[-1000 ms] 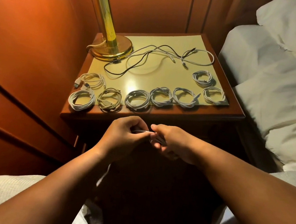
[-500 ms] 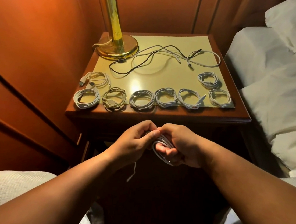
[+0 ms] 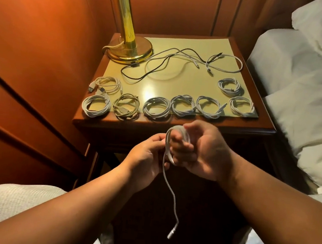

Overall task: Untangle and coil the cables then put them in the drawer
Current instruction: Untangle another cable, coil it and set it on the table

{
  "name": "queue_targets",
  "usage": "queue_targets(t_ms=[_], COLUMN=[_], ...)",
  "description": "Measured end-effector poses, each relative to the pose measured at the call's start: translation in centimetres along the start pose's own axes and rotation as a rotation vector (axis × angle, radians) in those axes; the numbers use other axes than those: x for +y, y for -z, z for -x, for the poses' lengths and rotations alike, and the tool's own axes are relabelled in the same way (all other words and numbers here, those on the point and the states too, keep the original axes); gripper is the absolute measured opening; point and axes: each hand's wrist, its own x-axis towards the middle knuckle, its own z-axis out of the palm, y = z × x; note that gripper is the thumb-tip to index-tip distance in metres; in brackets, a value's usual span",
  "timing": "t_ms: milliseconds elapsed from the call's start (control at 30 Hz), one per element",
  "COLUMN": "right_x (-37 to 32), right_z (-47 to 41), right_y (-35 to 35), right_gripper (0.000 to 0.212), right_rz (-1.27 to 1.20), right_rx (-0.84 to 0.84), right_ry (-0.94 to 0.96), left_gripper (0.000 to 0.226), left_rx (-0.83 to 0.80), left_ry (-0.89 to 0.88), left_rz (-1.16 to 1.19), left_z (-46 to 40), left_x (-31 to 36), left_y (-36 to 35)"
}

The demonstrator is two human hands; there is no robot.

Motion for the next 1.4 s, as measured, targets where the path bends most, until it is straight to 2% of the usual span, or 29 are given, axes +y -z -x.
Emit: queue_targets(t_ms=[33, 100, 167, 233, 333, 400, 433, 500, 567, 633, 700, 733, 833, 900, 967, 1067, 1167, 1300, 1400], right_x=[-0.3, -0.8, -0.7, -0.2, 0.5, 1.0, 1.3, 1.8, 1.8, 1.5, 1.2, 1.1, 1.0, 0.9, 0.6, 0.4, 0.3, 0.2, 0.0], right_z=[0.0, 0.0, -0.3, -0.7, -0.8, -0.6, -0.5, -0.3, -0.2, -0.5, -0.6, -0.6, -0.1, -0.1, 0.2, 0.4, 0.3, -0.2, -0.5], right_y=[-0.1, 0.0, 0.2, 0.6, 1.1, 1.6, 1.8, 1.9, 1.3, 0.8, 0.5, 0.1, 0.2, 0.5, 0.6, 0.5, 0.5, 0.1, -0.4], right_gripper=[0.036, 0.031, 0.027, 0.026, 0.019, 0.012, 0.014, 0.016, 0.021, 0.026, 0.020, 0.020, 0.043, 0.045, 0.043, 0.041, 0.048, 0.055, 0.061], right_rz=[-0.051, -0.105, -0.021, 0.265, 1.058, 1.504, 1.637, 1.725, 1.677, 1.434, 1.271, 1.132, 0.709, 0.488, 0.363, 0.270, 0.291, 0.336, 0.308], right_rx=[0.003, 0.048, 0.121, 0.244, 0.409, 0.412, 0.420, 0.418, 0.369, 0.368, 0.353, 0.353, 0.293, 0.209, 0.113, 0.064, 0.132, 0.198, 0.209], right_ry=[0.068, 0.185, 0.257, 0.308, 0.414, 0.283, 0.178, 0.044, 0.004, -0.073, -0.134, -0.161, -0.252, -0.251, -0.256, -0.263, -0.315, -0.328, -0.322], left_gripper=[0.007, 0.020, 0.021, 0.026, 0.019, 0.011, 0.010, 0.006, 0.004, 0.005, 0.006, 0.009, 0.021, 0.023, 0.034, 0.050, 0.057, 0.060, 0.057], left_rx=[0.000, -0.023, -0.042, -0.031, -0.042, -0.067, -0.063, -0.047, -0.003, 0.063, 0.091, 0.079, -0.004, -0.038, -0.074, -0.063, 0.034, 0.044, 0.046], left_ry=[0.024, 0.061, 0.092, 0.109, 0.003, -0.091, -0.159, -0.297, -0.398, -0.438, -0.463, -0.467, -0.446, -0.405, -0.338, -0.374, -0.462, -0.392, -0.361], left_rz=[-0.034, -0.101, -0.158, -0.264, -0.738, -1.076, -1.195, -1.313, -1.374, -1.382, -1.327, -1.276, -1.088, -1.006, -0.932, -0.944, -0.976, -0.687, -0.592], left_z=[0.1, 0.3, 0.7, 0.8, 0.6, 0.5, 0.6, 0.8, 0.8, 0.7, 0.6, 0.6, 0.5, 0.4, 0.1, 0.1, 0.0, -0.3, -0.2], left_x=[-0.2, -0.9, -1.5, -1.8, -1.3, -0.6, -0.2, 0.5, 1.0, 1.7, 2.5, 2.8, 2.9, 2.9, 2.9, 2.2, 0.7, -0.3, -0.3], left_y=[-0.1, -0.6, -1.4, -1.6, -1.0, -0.6, -0.5, -0.3, 0.1, 0.5, 0.9, 1.0, 1.2, 1.0, 0.7, 0.4, 0.4, 0.4, 0.4])
